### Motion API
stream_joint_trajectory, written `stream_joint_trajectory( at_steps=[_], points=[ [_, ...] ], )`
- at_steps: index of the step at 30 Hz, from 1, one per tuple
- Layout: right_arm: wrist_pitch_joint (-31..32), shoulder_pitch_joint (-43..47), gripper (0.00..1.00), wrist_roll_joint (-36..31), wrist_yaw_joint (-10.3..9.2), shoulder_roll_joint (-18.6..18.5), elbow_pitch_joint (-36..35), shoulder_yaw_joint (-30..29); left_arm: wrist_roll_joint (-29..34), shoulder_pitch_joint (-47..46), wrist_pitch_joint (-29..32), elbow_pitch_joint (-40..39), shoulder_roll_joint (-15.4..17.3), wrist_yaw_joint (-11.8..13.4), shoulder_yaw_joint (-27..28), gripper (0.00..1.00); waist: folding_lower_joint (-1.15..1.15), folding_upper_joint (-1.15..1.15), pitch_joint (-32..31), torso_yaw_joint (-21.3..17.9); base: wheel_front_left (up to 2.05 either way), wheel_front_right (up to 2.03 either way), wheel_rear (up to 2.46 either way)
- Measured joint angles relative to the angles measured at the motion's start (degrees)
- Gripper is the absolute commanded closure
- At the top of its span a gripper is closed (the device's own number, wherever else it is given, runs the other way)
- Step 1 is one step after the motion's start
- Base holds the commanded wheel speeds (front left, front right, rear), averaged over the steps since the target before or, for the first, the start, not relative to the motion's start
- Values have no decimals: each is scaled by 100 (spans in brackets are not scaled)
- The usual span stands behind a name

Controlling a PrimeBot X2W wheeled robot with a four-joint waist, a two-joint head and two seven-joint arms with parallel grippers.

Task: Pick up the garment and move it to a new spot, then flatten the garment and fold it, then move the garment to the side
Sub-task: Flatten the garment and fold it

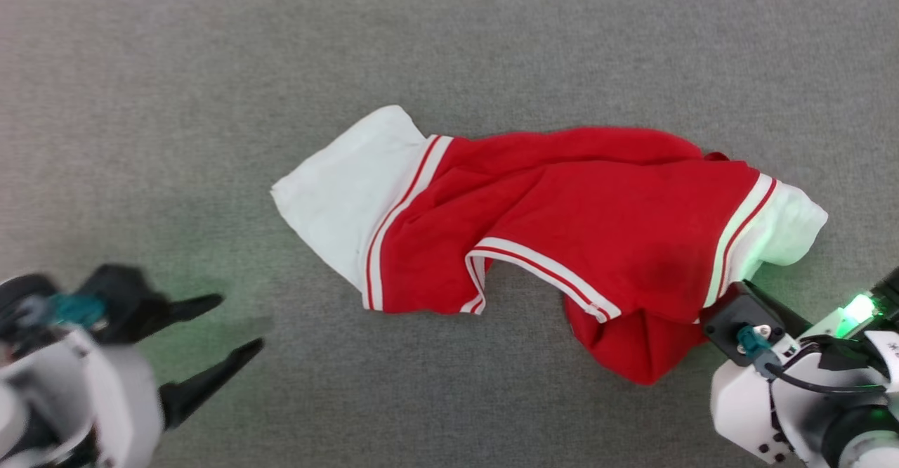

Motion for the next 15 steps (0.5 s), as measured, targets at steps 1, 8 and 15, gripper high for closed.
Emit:
stream_joint_trajectory(
  at_steps=[1,8,15],
  points=[
    [1,-14,100,-14,0,32,-11,19,3,-243,35,49,-102,-1,-213,0,0,0,34,-18,0,0,0],
    [8,-64,100,-188,0,234,-70,75,-64,-1836,-192,706,-744,0,-1477,0,0,0,251,-142,0,0,0],
    [-37,-99,100,-296,0,358,-96,116,-305,-2413,-91,921,-1039,0,-1768,0,0,0,394,-265,0,0,0]
  ],
)
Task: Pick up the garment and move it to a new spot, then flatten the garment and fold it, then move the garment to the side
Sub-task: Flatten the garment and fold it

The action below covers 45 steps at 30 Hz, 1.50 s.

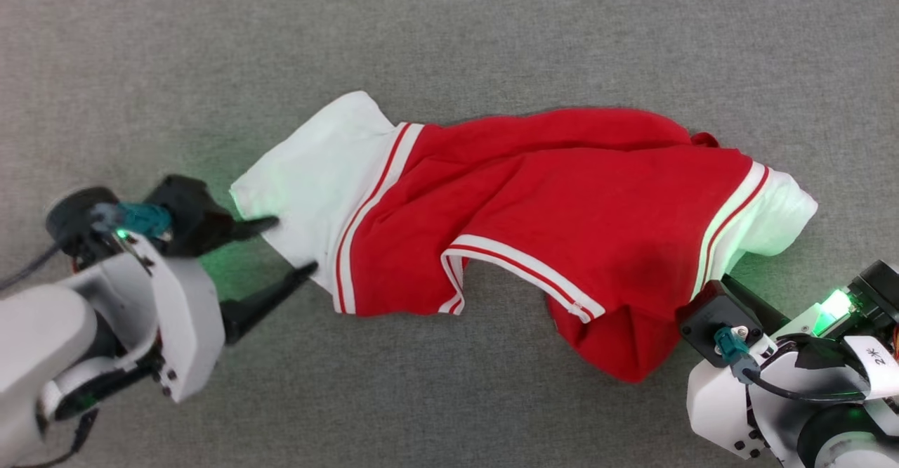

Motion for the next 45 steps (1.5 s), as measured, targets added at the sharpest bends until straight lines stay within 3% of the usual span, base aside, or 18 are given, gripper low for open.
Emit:
stream_joint_trajectory(
  at_steps=[8,11,12,13,21,31,39,45],
  points=[
    [-78,-9,100,-16,0,78,58,23,11,241,554,-172,0,1,57,0,0,0,24,-112,0,0,0],
    [-120,-13,100,-15,0,120,83,36,-51,268,501,-163,-19,8,58,55,0,0,20,-127,0,0,0],
    [-129,-13,100,-15,0,149,83,35,-44,275,469,-146,-40,8,53,85,0,0,16,-131,0,0,0],
    [-142,-13,100,-15,0,172,87,34,-35,289,461,-136,-57,8,53,100,0,0,11,-133,0,0,0],
    [-243,-20,100,7,0,246,-111,-59,-470,339,14,-201,-52,4,-24,100,0,0,-113,-155,0,0,0],
    [-113,132,100,250,0,243,-1076,-875,-1727,-243,-1156,-898,509,4,-25,100,0,0,-498,-147,0,0,0],
    [-29,-5,100,845,1,545,-1694,-1651,-3016,-883,-1730,-1577,771,4,444,100,0,0,-648,-37,0,0,0],
    [-25,-513,100,1139,0,1042,-1182,-1747,-3489,-896,-1499,-1185,761,4,644,100,0,0,-511,0,0,0,0]
  ],
)
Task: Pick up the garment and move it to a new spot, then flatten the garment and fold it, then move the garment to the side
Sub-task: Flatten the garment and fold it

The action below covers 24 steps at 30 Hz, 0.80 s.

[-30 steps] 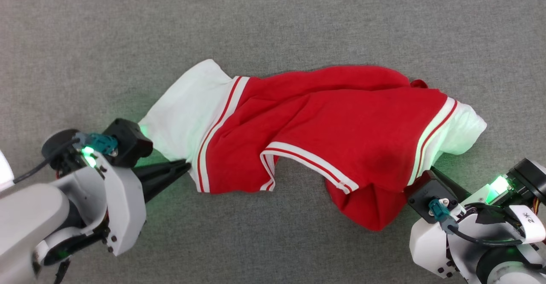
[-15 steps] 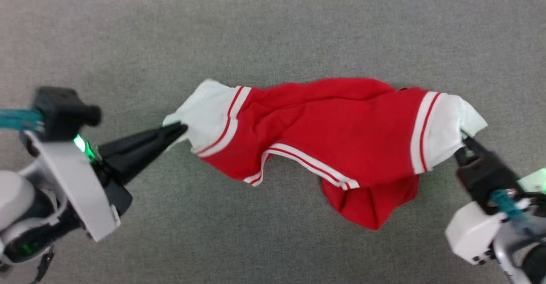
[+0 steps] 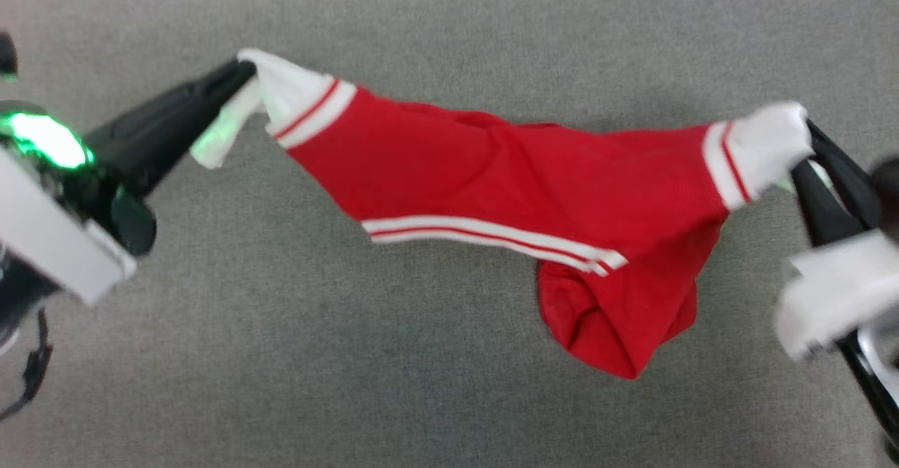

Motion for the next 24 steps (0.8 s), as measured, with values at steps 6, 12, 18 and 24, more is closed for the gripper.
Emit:
stream_joint_trajectory(
  at_steps=[6,12,18,24],
  points=[
    [-321,-1584,100,416,0,1165,1370,-166,-1144,-177,487,1226,-486,0,898,100,0,0,293,-32,0,0,0],
    [-524,-3834,100,407,0,1372,2436,-599,-872,-1135,951,2525,-848,1,1971,100,0,0,695,-75,0,0,0],
    [-978,-5882,100,293,1,1377,3348,-1051,-603,-2331,836,3599,-1205,-1,2891,100,0,0,1020,-100,0,0,0],
    [-1169,-6723,100,-152,1,1391,4166,-902,-630,-2576,1036,3737,-1289,-4,3337,100,0,0,924,-135,0,0,0]
  ],
)
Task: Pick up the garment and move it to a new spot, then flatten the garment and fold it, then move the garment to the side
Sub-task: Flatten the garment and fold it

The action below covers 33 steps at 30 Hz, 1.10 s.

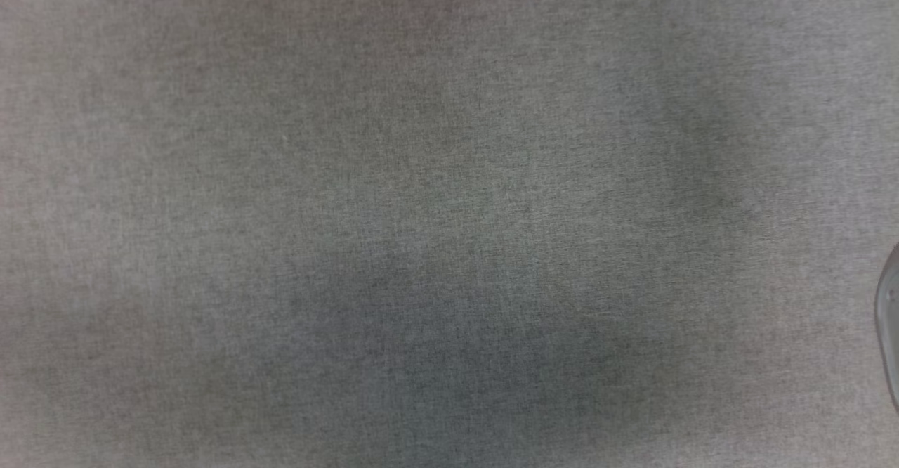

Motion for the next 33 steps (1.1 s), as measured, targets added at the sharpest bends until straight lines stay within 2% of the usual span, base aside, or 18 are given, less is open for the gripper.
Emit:
stream_joint_trajectory(
  at_steps=[7,10,14,19,23,28,33],
  points=[
    [-77,-9,100,-31,0,-5,204,142,-133,708,278,-415,33,0,581,100,0,0,-144,-66,0,0,0],
    [108,493,100,-66,-1,-24,16,361,-107,1429,580,-881,2,0,681,100,0,0,-151,10,0,0,0],
    [560,1577,100,-29,0,-53,-622,834,-16,2674,920,-1539,44,1,837,100,0,0,-238,80,0,0,0],
    [1410,3432,100,452,-1,-249,-1930,1112,76,4278,1255,-2326,70,2,1187,100,0,0,-384,111,0,0,0],
    [2033,4959,100,773,-1,-277,-3015,1257,480,5561,1385,-3062,118,2,1349,100,0,0,-451,95,0,0,0],
    [2381,6453,100,954,-1,-234,-3884,1399,923,7021,1144,-3620,185,3,1425,100,0,0,-501,2,0,0,0],
    [2596,7582,100,1055,-1,-224,-4358,1424,1273,8153,767,-3868,394,3,1250,100,0,0,-585,-60,0,0,0]
  ],
)
